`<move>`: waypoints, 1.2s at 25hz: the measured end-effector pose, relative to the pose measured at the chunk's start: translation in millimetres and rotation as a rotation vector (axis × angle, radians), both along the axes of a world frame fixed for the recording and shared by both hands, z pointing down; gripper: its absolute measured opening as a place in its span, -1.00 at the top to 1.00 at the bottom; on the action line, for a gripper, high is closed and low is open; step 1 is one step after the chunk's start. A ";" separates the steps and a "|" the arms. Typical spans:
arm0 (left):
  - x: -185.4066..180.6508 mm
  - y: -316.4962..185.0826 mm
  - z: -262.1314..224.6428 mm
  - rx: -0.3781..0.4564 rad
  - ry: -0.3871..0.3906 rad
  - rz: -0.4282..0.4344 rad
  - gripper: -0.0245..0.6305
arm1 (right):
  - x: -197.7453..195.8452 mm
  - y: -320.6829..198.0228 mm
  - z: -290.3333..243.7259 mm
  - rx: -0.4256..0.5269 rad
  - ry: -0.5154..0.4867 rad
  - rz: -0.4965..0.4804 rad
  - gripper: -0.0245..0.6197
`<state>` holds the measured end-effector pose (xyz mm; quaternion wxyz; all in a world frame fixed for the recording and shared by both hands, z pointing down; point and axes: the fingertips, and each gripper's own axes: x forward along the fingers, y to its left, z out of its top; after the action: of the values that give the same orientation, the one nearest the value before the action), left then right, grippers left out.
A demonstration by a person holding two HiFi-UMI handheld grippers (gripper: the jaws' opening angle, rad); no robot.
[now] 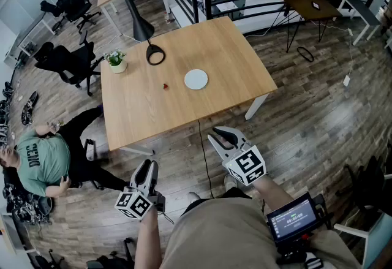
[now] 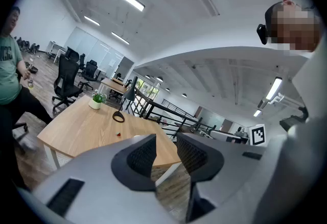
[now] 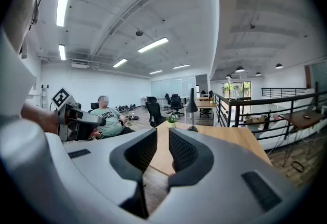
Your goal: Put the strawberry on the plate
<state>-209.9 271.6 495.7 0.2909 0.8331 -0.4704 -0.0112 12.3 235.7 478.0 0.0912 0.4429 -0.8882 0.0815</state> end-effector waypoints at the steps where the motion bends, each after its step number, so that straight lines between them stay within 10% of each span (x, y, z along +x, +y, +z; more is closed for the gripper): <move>1: 2.6 -0.9 1.7 -0.001 0.005 0.004 0.53 | 2.3 -0.3 1.5 -0.001 0.003 0.000 0.69; 30: 50.0 -8.5 -8.3 0.004 0.015 0.035 0.53 | 53.0 -0.7 -18.1 -0.008 -0.125 0.025 0.68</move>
<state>-159.9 263.1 487.4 0.2930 0.8417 -0.4534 -0.0129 65.3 235.0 459.9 0.0364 0.4477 -0.8862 0.1136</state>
